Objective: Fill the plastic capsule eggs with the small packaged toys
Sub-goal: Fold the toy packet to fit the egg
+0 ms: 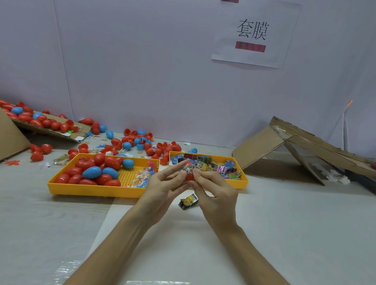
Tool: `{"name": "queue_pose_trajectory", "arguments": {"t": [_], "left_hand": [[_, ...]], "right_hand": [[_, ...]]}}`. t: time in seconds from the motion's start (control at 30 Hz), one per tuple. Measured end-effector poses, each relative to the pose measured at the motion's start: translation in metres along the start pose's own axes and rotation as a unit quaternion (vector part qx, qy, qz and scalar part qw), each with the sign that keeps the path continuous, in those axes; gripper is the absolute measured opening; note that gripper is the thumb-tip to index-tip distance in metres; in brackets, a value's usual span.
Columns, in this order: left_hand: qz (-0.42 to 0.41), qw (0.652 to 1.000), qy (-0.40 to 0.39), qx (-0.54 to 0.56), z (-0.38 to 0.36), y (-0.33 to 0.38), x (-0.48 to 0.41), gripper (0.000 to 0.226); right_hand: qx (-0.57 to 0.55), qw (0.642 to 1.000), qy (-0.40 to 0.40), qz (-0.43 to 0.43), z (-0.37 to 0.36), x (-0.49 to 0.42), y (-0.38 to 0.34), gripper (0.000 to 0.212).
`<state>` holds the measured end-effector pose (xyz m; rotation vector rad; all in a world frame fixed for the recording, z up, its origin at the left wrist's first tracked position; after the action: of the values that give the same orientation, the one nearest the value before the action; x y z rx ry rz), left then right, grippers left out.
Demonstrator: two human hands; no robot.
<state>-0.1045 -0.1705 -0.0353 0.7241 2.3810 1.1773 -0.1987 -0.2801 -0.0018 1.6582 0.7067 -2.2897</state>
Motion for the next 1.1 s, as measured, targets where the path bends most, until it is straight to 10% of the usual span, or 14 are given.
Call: {"name": "queue_pose_trajectory", "arguments": {"t": [1.1], "left_hand": [[-0.129,0.941,0.059,-0.306,0.002,0.008,0.000,0.036]], "right_hand": [[0.065,0.994,-0.083,-0.003,-0.005,-0.005,0.001,0.006]]}}
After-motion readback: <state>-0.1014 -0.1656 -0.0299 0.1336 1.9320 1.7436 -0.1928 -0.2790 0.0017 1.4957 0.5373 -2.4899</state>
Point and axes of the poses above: each hand's wrist, its own x-axis away from the middle knuckle, its own z-axis out of the back of the hand, y = z × x, the point moved 7 cm from there along -x, towards the middle knuckle, and after that the axes turned 1 degree about x, right-handed, at the moved point
